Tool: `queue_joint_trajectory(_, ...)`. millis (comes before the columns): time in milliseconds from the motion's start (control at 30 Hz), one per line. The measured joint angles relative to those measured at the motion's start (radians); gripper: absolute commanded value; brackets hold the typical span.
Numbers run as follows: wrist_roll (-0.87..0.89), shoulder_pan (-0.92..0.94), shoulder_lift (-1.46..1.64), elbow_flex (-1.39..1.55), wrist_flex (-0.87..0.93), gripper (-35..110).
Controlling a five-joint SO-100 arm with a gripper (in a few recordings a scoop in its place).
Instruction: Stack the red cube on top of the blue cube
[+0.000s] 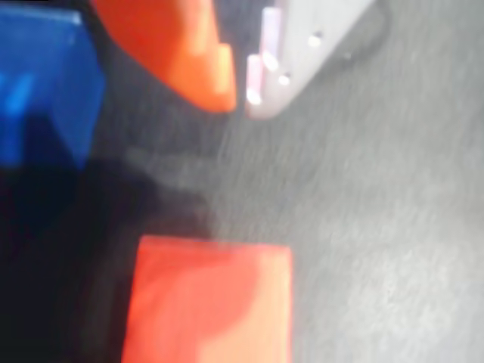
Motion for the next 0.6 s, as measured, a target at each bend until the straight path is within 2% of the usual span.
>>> queue_joint_trajectory(600, 0.063, -0.018, -0.166, -0.229, 0.017, 0)
